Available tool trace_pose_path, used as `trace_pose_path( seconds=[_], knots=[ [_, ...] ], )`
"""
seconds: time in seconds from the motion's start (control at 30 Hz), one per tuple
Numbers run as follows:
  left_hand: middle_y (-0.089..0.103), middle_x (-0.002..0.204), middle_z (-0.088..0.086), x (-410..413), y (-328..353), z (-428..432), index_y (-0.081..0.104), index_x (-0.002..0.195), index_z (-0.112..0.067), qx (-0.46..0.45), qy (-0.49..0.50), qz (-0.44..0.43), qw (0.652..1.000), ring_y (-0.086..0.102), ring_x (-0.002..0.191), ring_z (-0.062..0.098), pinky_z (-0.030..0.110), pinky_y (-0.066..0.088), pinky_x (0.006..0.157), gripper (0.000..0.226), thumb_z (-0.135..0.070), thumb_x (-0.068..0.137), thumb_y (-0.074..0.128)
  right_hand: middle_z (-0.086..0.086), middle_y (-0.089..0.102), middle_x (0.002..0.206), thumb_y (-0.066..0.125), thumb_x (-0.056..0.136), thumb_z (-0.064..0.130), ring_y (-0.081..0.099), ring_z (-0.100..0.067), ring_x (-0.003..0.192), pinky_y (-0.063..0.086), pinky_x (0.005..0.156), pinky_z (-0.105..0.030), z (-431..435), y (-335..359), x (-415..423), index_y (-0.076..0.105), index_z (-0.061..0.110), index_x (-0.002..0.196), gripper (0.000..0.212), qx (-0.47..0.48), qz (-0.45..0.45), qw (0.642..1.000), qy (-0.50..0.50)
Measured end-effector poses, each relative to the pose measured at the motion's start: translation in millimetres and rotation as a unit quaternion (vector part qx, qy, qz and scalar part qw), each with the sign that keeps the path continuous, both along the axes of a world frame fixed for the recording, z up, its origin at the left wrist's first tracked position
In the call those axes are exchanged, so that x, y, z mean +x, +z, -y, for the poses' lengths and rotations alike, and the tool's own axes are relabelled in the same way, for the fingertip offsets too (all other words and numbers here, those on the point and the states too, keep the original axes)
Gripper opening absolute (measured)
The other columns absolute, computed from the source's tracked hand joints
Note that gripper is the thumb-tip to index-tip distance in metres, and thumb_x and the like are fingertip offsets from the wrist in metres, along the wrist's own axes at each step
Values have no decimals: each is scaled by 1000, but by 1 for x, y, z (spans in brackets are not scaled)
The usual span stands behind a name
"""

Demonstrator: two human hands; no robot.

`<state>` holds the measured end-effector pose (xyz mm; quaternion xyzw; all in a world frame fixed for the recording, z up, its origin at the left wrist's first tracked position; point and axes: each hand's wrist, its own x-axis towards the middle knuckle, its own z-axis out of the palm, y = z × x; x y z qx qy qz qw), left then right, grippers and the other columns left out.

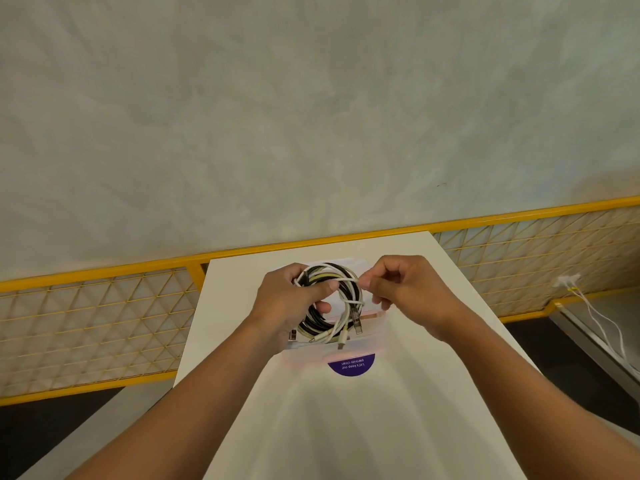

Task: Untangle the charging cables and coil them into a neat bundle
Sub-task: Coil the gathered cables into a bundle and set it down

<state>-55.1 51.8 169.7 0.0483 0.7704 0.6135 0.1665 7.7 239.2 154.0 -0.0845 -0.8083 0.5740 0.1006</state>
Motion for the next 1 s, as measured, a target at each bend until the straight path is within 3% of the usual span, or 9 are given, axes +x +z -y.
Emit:
trace_pose_path(
  seconds=[0.13, 0.27, 0.43, 0.53, 0.8, 0.9, 1.0],
  knots=[
    [72, 82, 1, 2, -1, 0, 72, 98, -18, -15, -4, -15, 1000, 70, 57, 11, 27, 53, 63, 26, -25, 77, 86, -8, 70, 75, 70, 90, 3, 63, -22, 68, 54, 67, -34, -4, 0, 0, 74, 6, 102, 13, -124, 55, 990, 35],
    [73, 83, 1, 2, 0, -1, 73, 91, -20, -30, -1, -34, 999, 70, 56, 11, 24, 51, 58, 22, -25, 76, 87, -14, 71, 77, 74, 86, -1, 64, -22, 67, 54, 65, -31, -1, 1, -1, 76, 3, 98, 12, -114, 48, 992, 34],
    [72, 82, 2, 3, -1, -3, 73, 96, -17, 6, 20, -31, 999, 66, 52, 10, 26, 55, 59, 23, -21, 77, 86, -10, 69, 70, 75, 83, -4, 61, -20, 61, 51, 60, -31, -1, 5, -3, 74, 5, 91, 12, -102, 46, 993, 25],
    [70, 76, 0, 1, 2, -3, 72, 97, -16, 29, 47, -27, 998, 61, 49, 6, 21, 51, 52, 22, -18, 79, 84, -4, 69, 63, 75, 84, -3, 61, -20, 59, 51, 58, -31, 2, 4, -1, 71, 8, 88, 12, -61, 55, 996, 24],
    [71, 80, 2, -2, 5, -1, 72, 99, -15, 20, 30, -11, 999, 64, 51, 8, 23, 51, 54, 23, -19, 79, 84, -3, 70, 70, 74, 87, 2, 64, -19, 64, 53, 60, -29, 4, 6, 0, 72, 7, 91, 8, -32, 55, 997, 45],
    [71, 79, 3, 0, 5, -1, 72, 97, -14, 7, 22, -5, 1000, 64, 51, 8, 24, 53, 54, 22, -21, 80, 84, 3, 70, 71, 76, 86, 8, 64, -17, 65, 51, 60, -29, 6, 8, 0, 71, 11, 94, 10, -23, 52, 998, 31],
    [72, 82, 3, 1, 5, 0, 72, 97, -15, 4, 13, 5, 1000, 65, 53, 8, 23, 51, 53, 23, -25, 80, 84, 6, 72, 87, 80, 84, 28, 65, -16, 74, 51, 63, -29, 8, 9, -1, 69, 24, 100, 20, 13, 51, 999, 3]
  ],
)
